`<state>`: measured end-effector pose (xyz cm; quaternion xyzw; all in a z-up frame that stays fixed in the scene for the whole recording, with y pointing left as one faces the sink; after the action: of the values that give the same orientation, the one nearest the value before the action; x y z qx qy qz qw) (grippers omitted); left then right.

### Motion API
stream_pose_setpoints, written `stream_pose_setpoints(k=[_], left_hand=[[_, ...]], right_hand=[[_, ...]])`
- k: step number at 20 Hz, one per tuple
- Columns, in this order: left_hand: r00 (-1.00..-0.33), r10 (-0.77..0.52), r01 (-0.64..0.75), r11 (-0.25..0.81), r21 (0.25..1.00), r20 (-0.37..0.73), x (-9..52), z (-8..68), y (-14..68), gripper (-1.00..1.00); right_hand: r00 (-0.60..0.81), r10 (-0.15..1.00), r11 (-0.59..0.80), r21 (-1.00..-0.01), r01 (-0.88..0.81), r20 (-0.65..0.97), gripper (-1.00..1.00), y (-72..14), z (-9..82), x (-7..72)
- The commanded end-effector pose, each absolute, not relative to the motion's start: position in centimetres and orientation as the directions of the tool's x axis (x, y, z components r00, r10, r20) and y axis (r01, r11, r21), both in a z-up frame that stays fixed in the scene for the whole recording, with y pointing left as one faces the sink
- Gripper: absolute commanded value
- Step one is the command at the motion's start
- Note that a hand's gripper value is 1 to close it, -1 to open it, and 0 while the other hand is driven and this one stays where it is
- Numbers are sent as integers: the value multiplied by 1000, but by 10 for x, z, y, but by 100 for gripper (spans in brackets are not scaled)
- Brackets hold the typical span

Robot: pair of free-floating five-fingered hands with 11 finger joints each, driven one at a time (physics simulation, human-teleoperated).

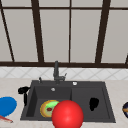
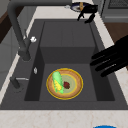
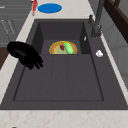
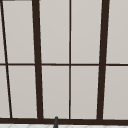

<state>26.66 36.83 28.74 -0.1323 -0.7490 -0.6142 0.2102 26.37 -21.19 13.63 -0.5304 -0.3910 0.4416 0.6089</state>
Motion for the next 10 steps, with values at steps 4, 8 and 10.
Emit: stream_pose_setpoints(k=[4, 8, 10], left_hand=[[-813, -92, 560, 149, 815, 575, 242, 301, 395, -100], [-807, -104, 570, 124, 812, 582, 218, 308, 404, -100], [-804, -111, 574, 113, 811, 584, 206, 313, 410, -100]], right_hand=[[304, 953, 47, -991, -123, 8, 0, -212, 136, 264], [304, 953, 47, -991, -123, 8, 0, -212, 136, 264], [304, 953, 47, -991, -123, 8, 0, -212, 136, 264]])
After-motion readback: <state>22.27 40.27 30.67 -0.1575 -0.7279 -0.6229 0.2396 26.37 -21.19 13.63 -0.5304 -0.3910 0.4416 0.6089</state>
